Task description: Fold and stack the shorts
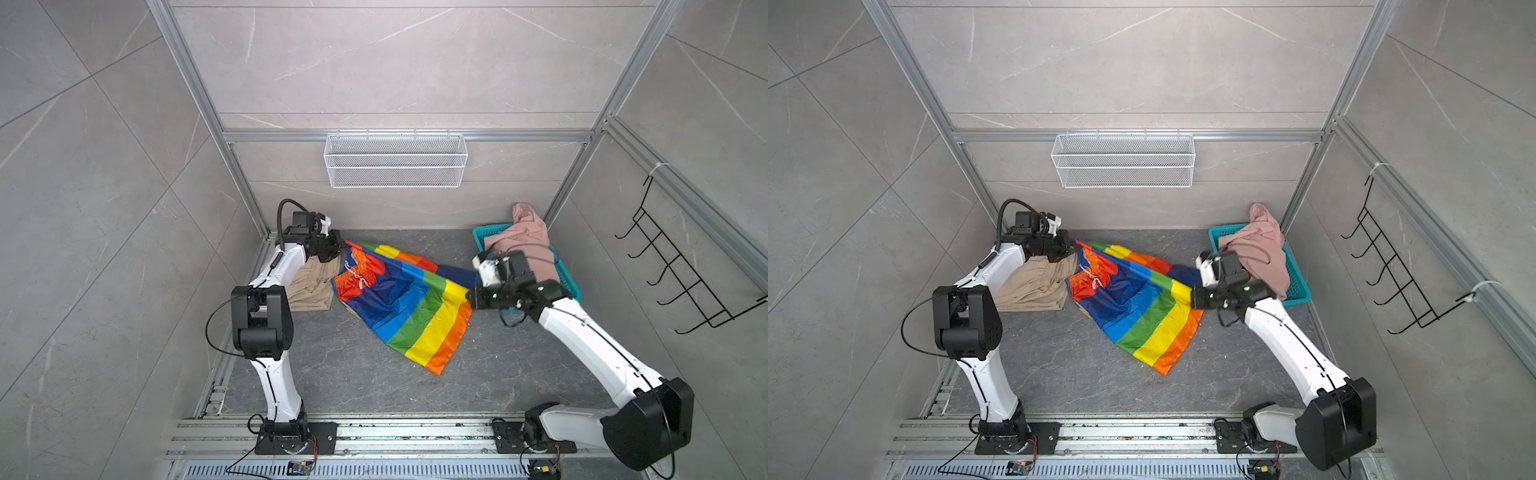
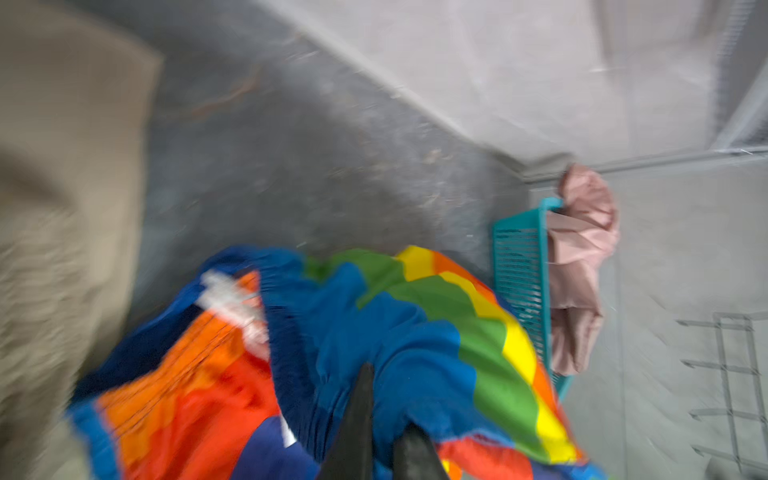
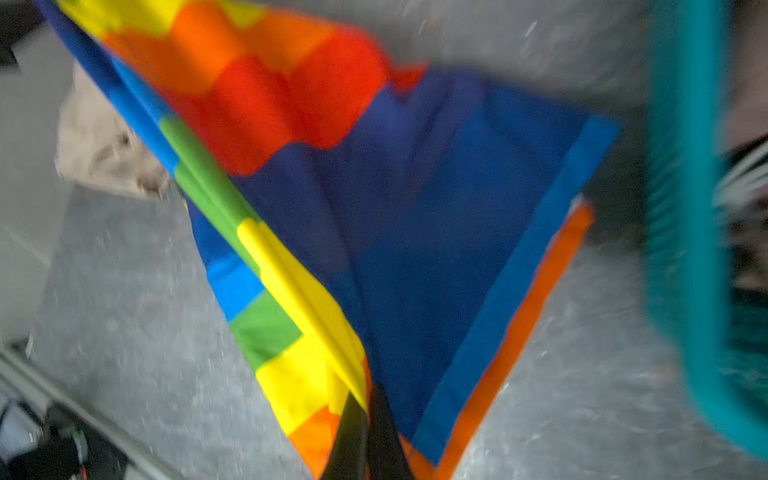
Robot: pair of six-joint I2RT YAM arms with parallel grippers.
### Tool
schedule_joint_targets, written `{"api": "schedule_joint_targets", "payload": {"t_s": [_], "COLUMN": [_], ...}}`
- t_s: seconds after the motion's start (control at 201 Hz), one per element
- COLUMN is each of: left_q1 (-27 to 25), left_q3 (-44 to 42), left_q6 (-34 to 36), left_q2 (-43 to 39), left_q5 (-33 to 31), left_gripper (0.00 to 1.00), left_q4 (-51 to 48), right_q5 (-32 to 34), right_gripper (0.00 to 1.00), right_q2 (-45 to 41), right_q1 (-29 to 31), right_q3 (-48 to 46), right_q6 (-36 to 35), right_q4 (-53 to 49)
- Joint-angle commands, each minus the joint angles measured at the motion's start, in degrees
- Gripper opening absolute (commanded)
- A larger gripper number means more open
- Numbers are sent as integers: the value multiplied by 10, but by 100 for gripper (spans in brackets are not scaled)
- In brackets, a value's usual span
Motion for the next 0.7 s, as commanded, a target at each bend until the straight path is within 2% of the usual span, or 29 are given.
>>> {"api": "schedule_joint_targets", "payload": {"t_s": [0.0, 0.115, 0.184, 0.364, 0.403, 0.443, 0.463, 0.498, 0.508, 0.613, 0.692], "left_q1": [54, 71, 74, 80, 82, 85, 85, 85, 86, 86, 86], "left_q3": [-45, -105, -118, -135, -139, -141, -141, -139, -139, -155, -217], "left_q6": [2, -3, -6, -24, -27, -31, -33, -38, -40, -92, -184], "left_q2": [-57, -79, -80, -84, -92, -101, -105, -111, -113, -133, -161], "left_q5": [-88, -108, -121, -131, -131, -130, -127, -114, -109, -33, 30], "left_gripper": [2, 3, 13, 30, 39, 52, 64, 94, 98, 99, 100], "left_q4": [23, 43, 37, 17, 19, 16, 15, 11, 10, 12, 79], "right_q5": [48, 60, 62, 73, 75, 79, 82, 89, 92, 106, 107], "right_gripper": [0, 0, 0, 0, 0, 0, 0, 0, 0, 0, 0], "right_q2": [-25, -23, -8, 62, 72, 78, 78, 77, 76, 62, 49], "right_q1": [48, 106, 138, 193, 194, 194, 194, 194, 193, 180, 165], "right_q3": [-106, -175, -190, -175, -172, -169, -166, -162, -160, -132, -115], "right_q6": [79, 128, 153, 178, 180, 181, 181, 178, 176, 158, 144], "right_q4": [40, 85, 103, 118, 116, 113, 112, 106, 104, 74, 55]}}
